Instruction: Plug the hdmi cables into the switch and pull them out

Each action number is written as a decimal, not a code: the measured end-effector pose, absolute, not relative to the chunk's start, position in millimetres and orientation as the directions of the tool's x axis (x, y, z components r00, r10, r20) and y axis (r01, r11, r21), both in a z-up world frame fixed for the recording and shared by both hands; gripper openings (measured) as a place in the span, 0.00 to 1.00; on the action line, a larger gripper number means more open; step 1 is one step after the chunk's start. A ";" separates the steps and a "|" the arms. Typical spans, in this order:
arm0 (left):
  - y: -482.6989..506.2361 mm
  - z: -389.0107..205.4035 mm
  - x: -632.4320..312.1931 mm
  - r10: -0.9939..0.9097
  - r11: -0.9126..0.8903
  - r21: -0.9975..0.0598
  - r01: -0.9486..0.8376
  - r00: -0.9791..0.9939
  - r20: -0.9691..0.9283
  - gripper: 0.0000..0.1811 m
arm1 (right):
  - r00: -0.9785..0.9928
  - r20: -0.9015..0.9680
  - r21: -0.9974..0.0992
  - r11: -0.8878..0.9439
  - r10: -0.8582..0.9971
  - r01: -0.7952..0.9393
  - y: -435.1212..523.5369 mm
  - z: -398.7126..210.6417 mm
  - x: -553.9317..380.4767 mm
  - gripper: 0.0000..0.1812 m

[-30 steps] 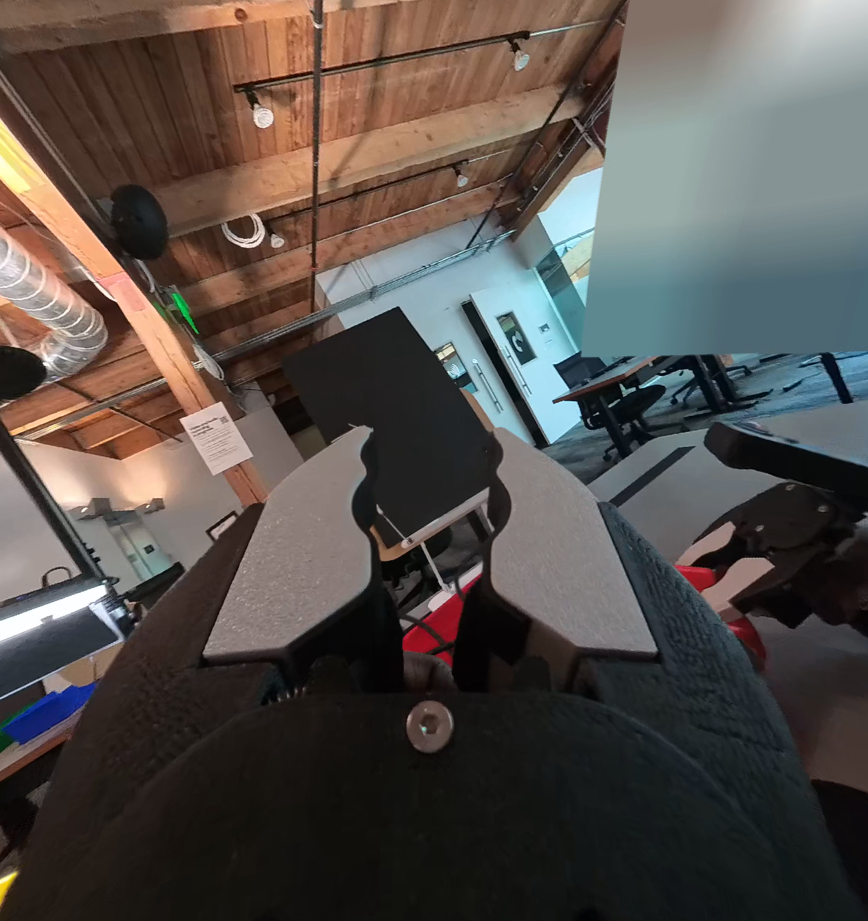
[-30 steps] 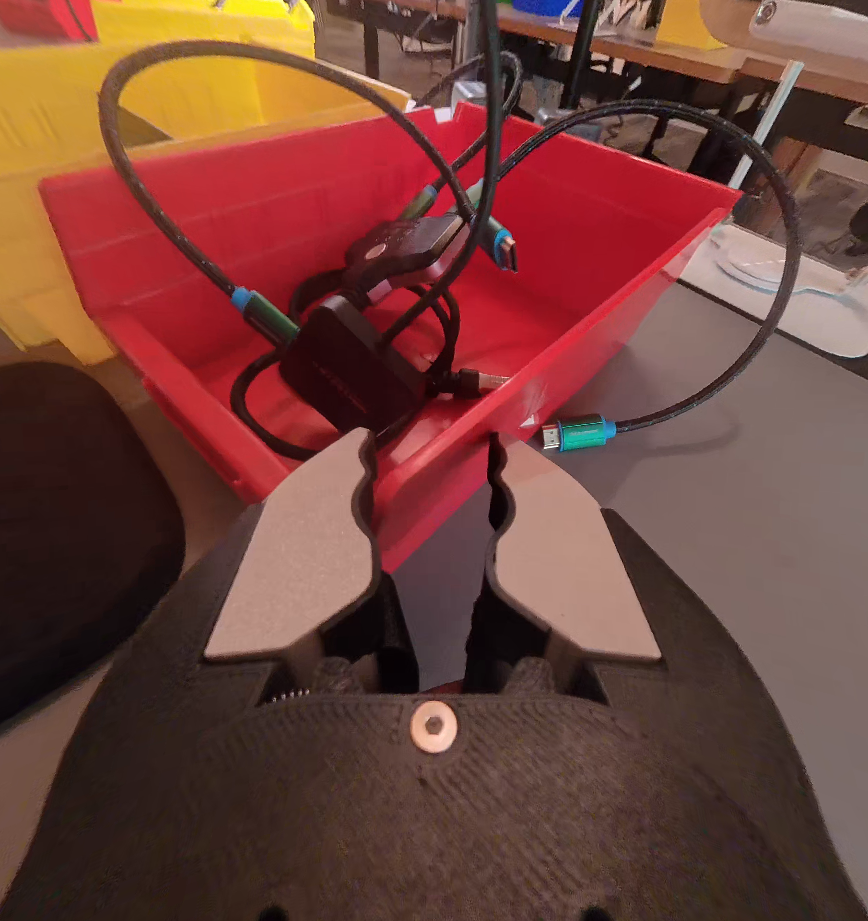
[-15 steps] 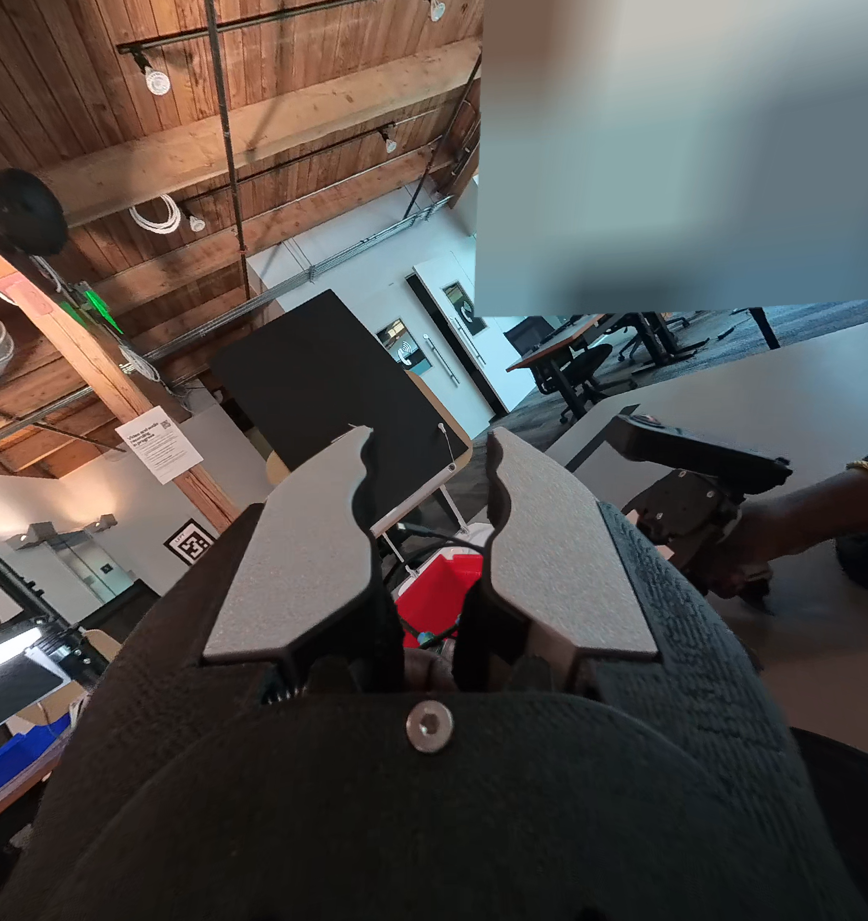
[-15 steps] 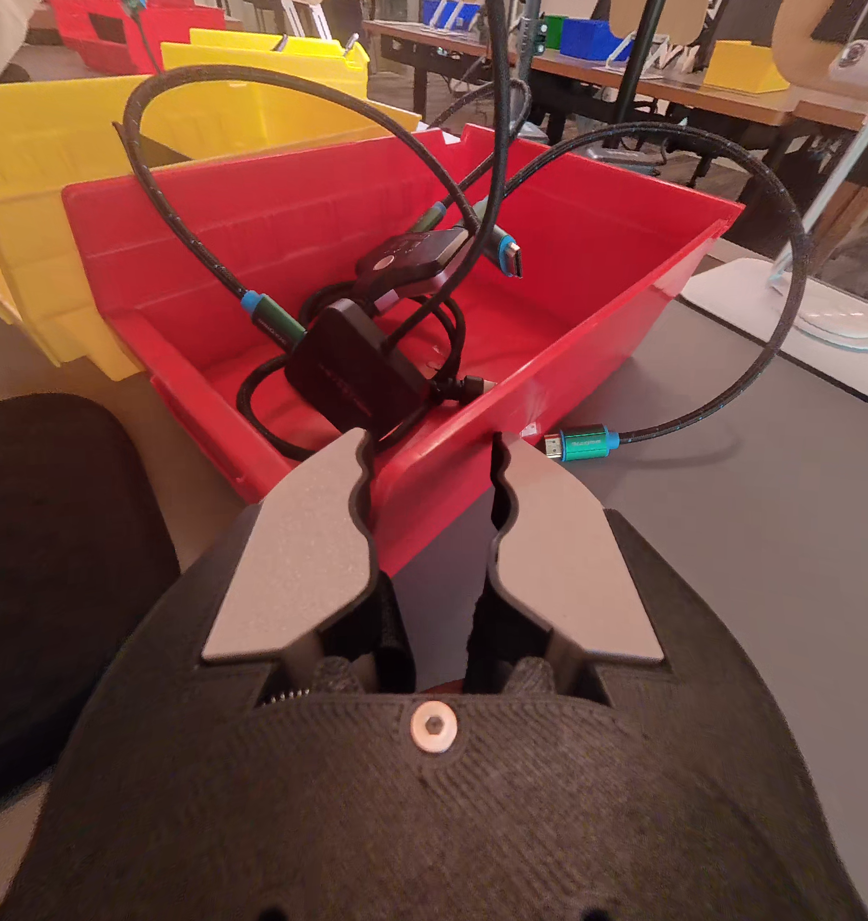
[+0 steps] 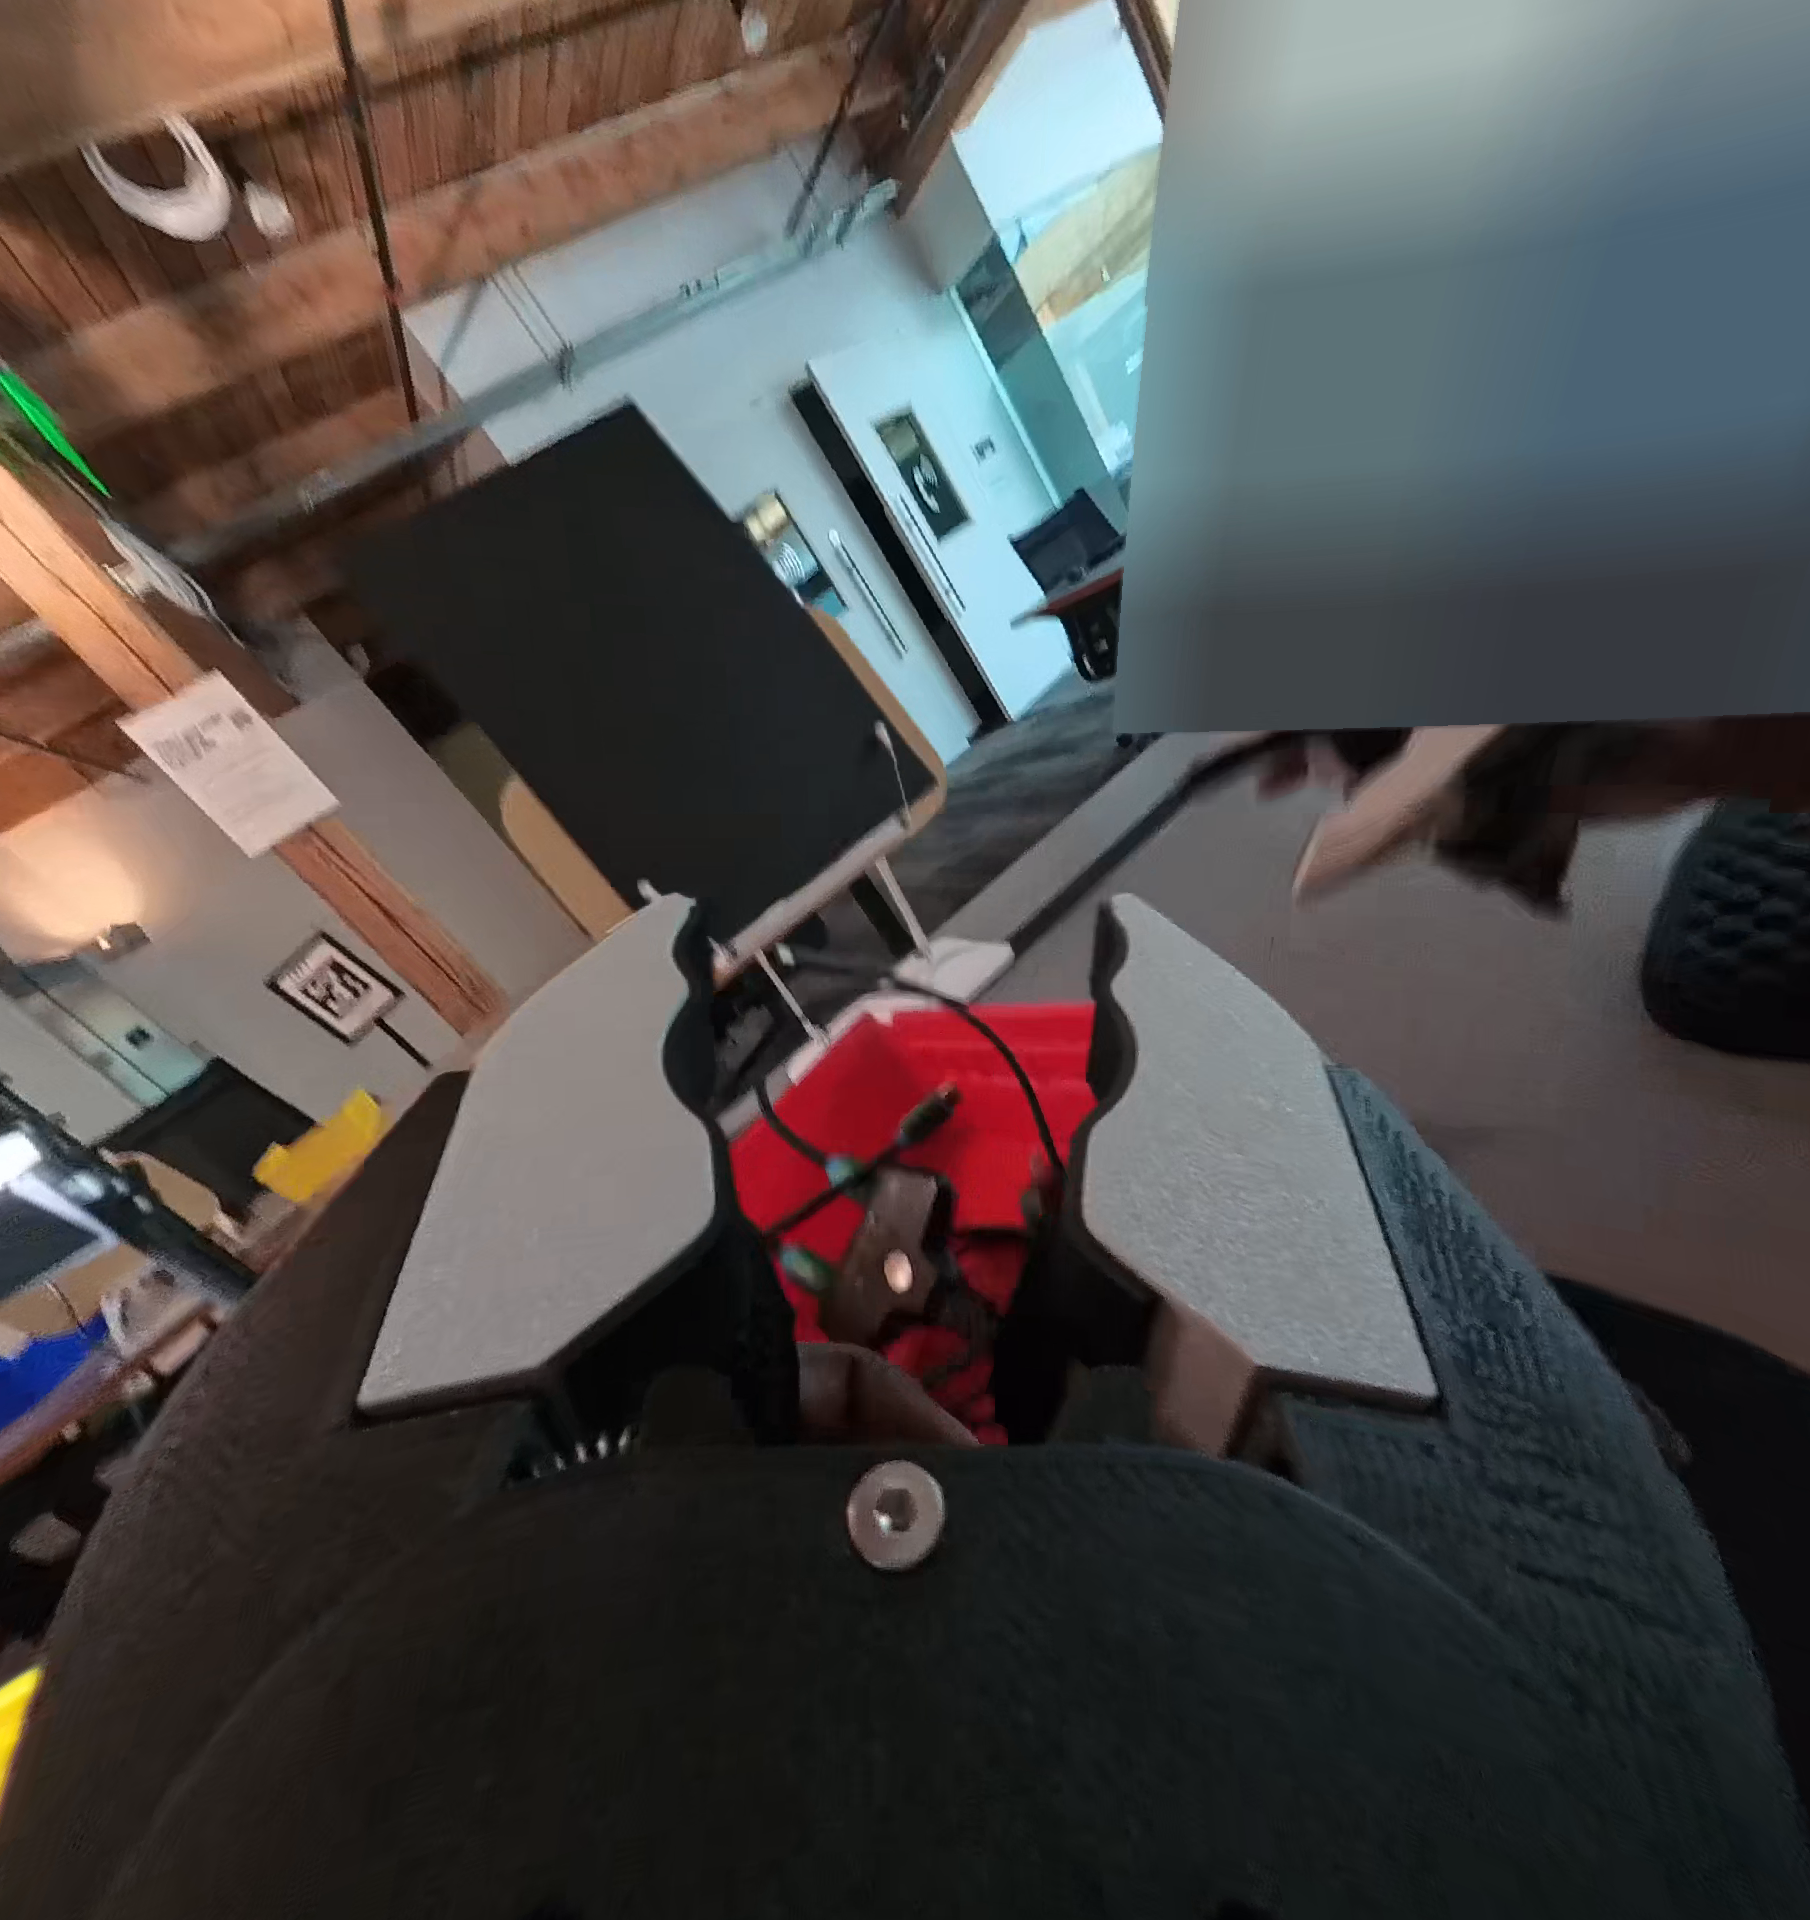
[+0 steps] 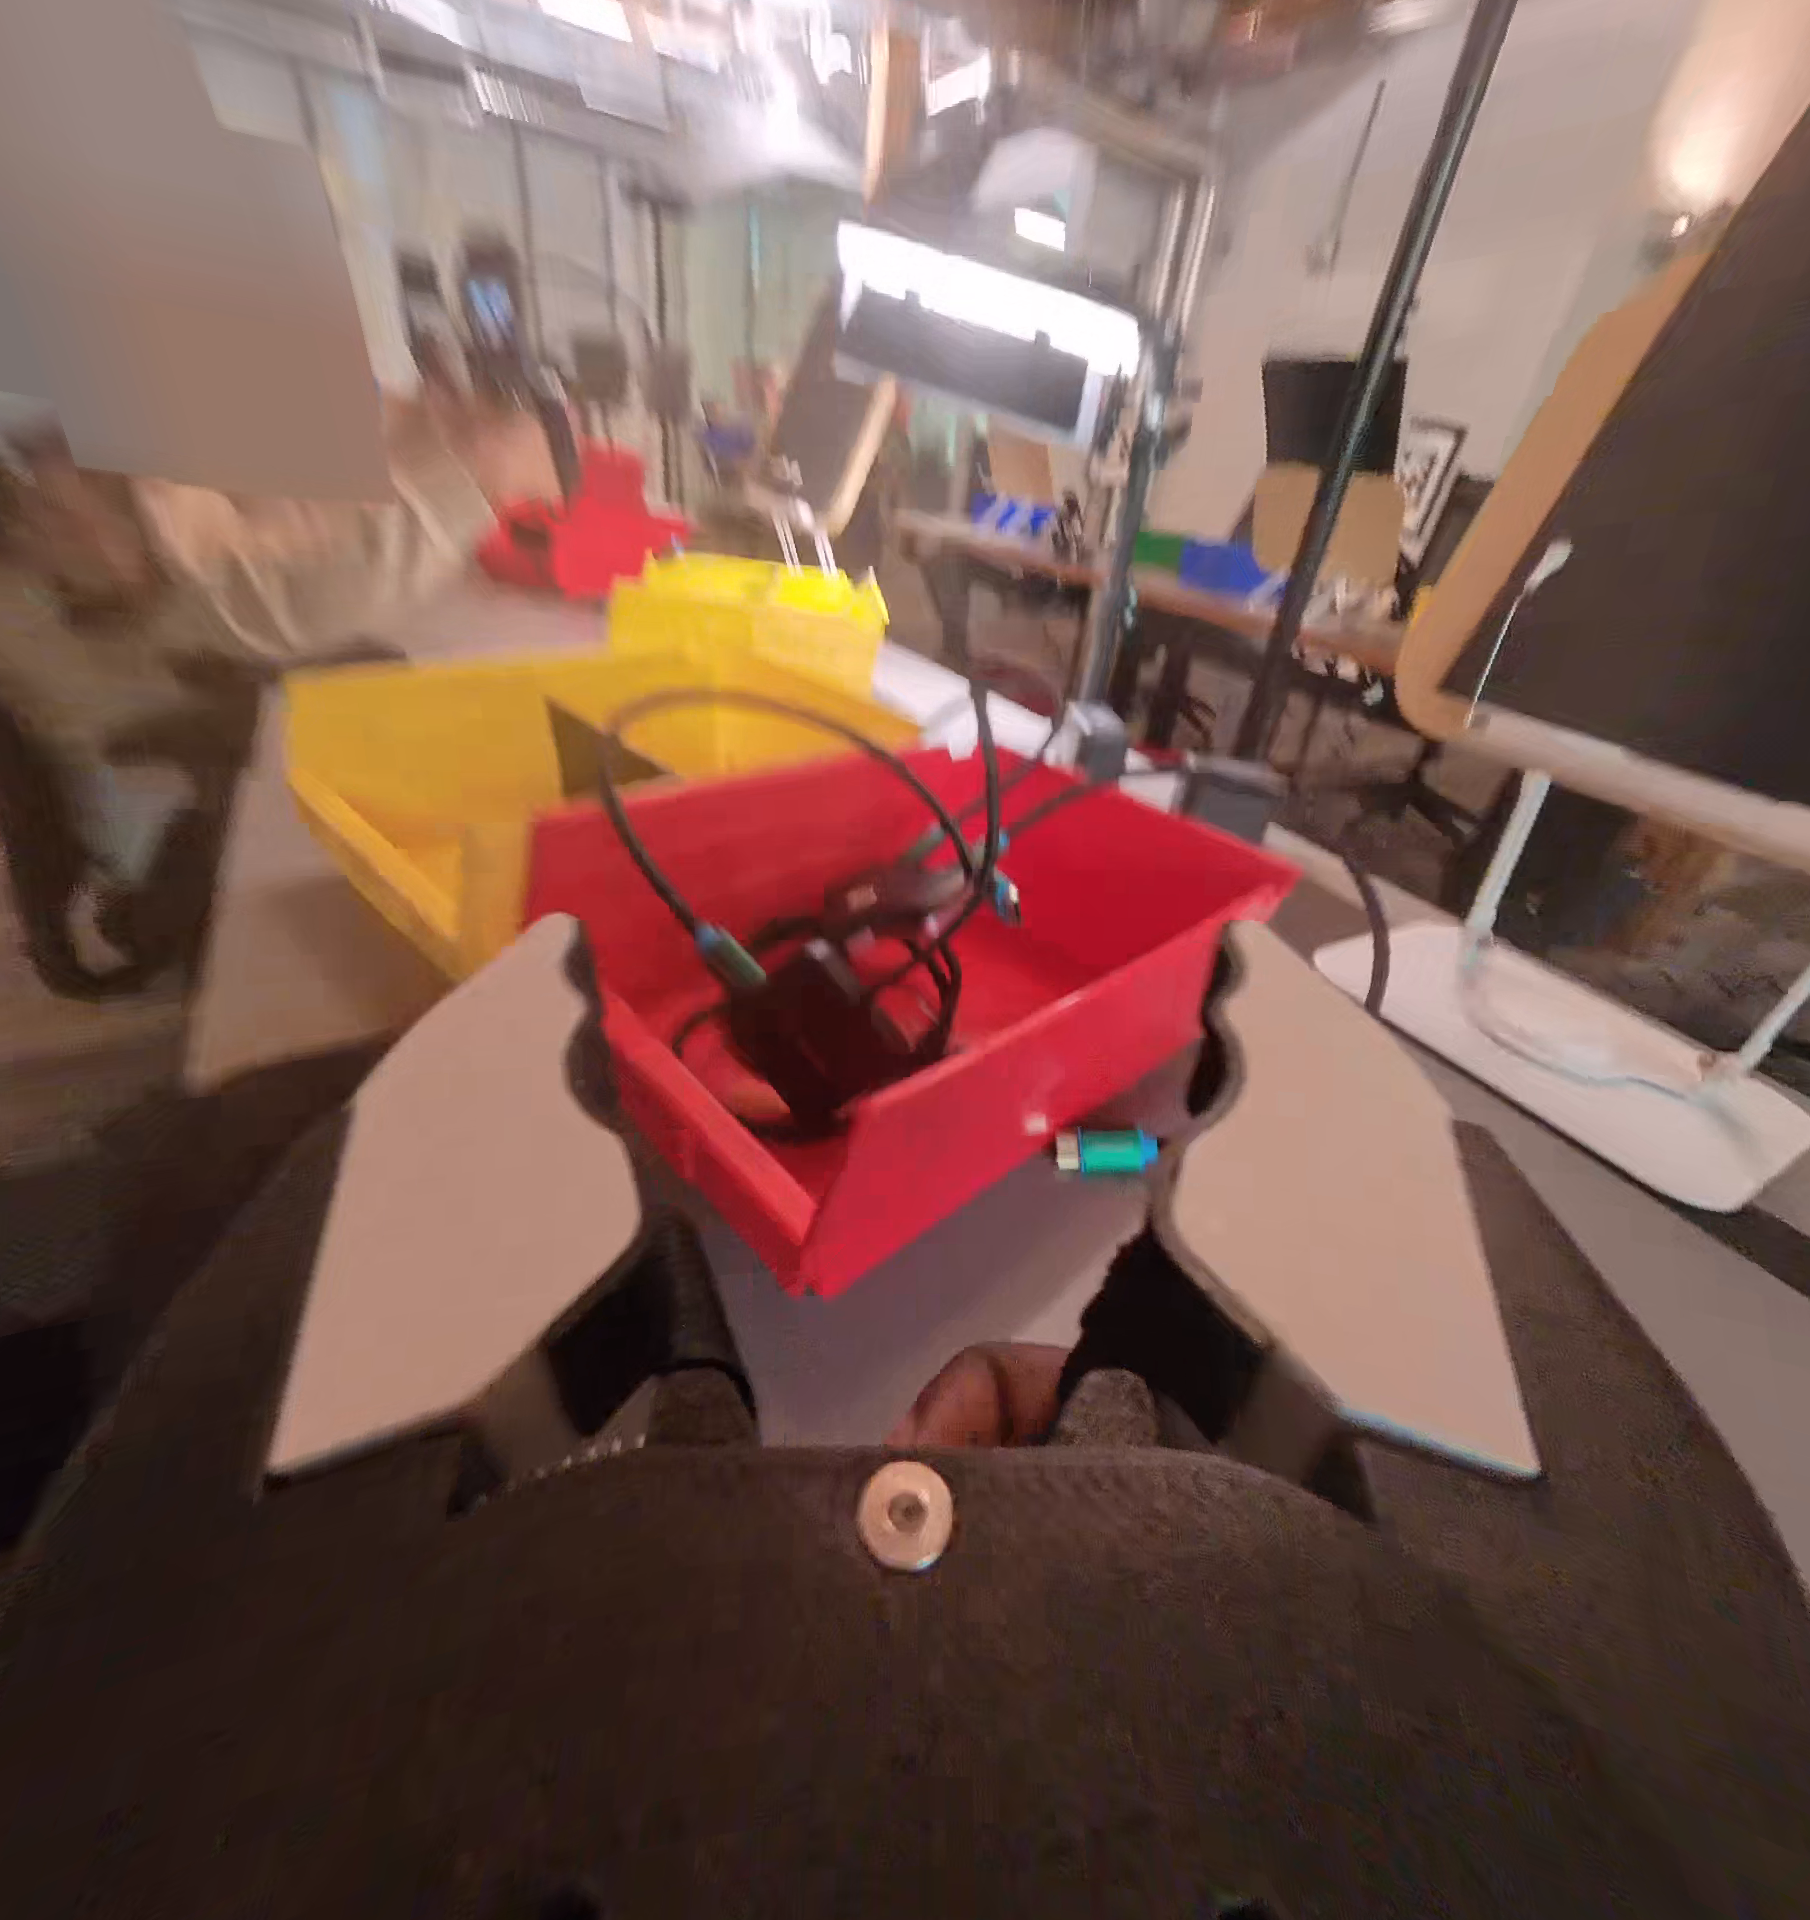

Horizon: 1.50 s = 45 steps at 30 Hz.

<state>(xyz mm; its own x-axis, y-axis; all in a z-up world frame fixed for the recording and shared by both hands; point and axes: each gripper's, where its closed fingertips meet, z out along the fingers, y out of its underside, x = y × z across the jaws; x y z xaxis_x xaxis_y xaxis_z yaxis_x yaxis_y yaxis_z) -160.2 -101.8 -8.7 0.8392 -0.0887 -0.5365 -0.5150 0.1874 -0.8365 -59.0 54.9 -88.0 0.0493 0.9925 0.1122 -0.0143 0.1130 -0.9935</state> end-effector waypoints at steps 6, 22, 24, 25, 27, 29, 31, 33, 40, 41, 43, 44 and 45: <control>-125.2 -120.9 -233.2 -0.174 -0.289 -0.829 -0.479 0.878 -0.447 0.50 | -0.097 0.038 -0.874 -0.014 0.995 -0.486 44.4 17.8 50.8 0.67; -148.4 -259.4 -312.9 -0.442 -0.724 -0.216 -0.655 0.681 -0.584 0.20 | 0.116 0.134 -0.567 0.173 0.984 -0.805 34.4 92.0 189.4 0.45; -146.5 -257.5 -320.6 -0.441 -0.705 -0.149 -0.693 0.593 -0.674 0.18 | 0.143 0.143 -0.551 0.199 0.979 -0.811 33.2 93.3 195.1 0.43; -145.5 -256.0 -322.2 -0.430 -0.698 -0.128 -0.705 0.555 -0.713 0.18 | 0.156 0.144 -0.540 0.210 0.977 -0.815 33.0 94.1 198.7 0.41; -146.5 -254.5 -321.7 -0.398 -0.704 -0.118 -0.701 0.526 -0.751 0.18 | 0.182 0.140 -0.517 0.229 0.973 -0.825 34.1 96.2 206.5 0.40; -149.0 -253.1 -321.7 -0.383 -0.709 -0.086 -0.700 0.485 -0.786 0.17 | 0.205 0.132 -0.498 0.244 0.970 -0.832 36.4 97.8 213.9 0.38; -151.1 -249.7 -323.9 -0.354 -0.722 -0.058 -0.689 0.440 -0.825 0.18 | 0.219 0.115 -0.479 0.247 0.969 -0.842 39.8 98.5 220.2 0.35; -153.7 -242.3 -328.1 -0.307 -0.742 -0.049 -0.669 0.404 -0.862 0.18 | 0.212 0.102 -0.466 0.235 0.972 -0.853 41.7 98.6 223.7 0.34; -166.0 -176.1 -347.7 -0.119 -0.811 -0.049 -0.583 0.247 -0.962 0.17 | 0.228 0.090 -0.551 0.239 0.969 -0.799 45.8 94.8 212.8 0.30; -166.2 -163.8 -347.5 -0.104 -0.812 -0.042 -0.582 0.215 -0.971 0.17 | 0.242 0.093 -0.579 0.250 0.966 -0.776 46.9 93.3 208.4 0.29; -162.8 -139.3 -342.1 -0.069 -0.804 -0.042 -0.593 0.163 -0.984 0.17 | 0.281 0.095 -0.626 0.277 0.955 -0.729 50.3 90.4 200.4 0.28; -159.3 -127.2 -337.1 -0.053 -0.797 -0.045 -0.602 0.145 -0.988 0.17 | 0.298 0.099 -0.645 0.289 0.949 -0.708 51.8 89.1 197.0 0.28; -154.6 -115.8 -330.6 -0.039 -0.787 -0.050 -0.614 0.131 -0.991 0.17 | 0.310 0.103 -0.660 0.298 0.945 -0.690 52.8 87.9 194.1 0.28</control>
<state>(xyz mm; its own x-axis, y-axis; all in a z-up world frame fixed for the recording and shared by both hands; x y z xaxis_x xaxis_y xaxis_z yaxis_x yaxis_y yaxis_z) -330.6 -154.6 -115.8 0.1313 -0.0393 -0.9906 -0.6144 -0.7874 -0.0502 194.1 52.8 87.9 0.3096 0.9453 0.1026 -0.6900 0.2976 -0.6598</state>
